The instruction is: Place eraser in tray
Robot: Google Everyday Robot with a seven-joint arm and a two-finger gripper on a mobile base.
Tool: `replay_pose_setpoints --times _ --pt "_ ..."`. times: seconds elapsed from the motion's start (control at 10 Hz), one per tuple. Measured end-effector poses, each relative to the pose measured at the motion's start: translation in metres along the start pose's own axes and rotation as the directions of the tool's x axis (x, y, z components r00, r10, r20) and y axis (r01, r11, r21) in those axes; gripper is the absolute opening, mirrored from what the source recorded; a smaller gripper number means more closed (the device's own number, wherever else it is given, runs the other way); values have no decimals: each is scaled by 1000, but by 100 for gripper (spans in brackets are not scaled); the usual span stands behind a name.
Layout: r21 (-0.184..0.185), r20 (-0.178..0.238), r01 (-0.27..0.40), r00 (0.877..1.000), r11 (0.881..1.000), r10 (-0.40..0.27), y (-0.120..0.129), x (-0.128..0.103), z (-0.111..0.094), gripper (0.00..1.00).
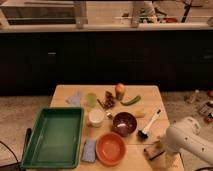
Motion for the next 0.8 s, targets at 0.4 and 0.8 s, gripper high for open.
replay_pose_setpoints --times 0.4,0.8 --pt "-3 14 -18 1000 1000 18 -4 -9 3 80" --pt "2 9 -9 1000 1000 9 -7 -19 4 60"
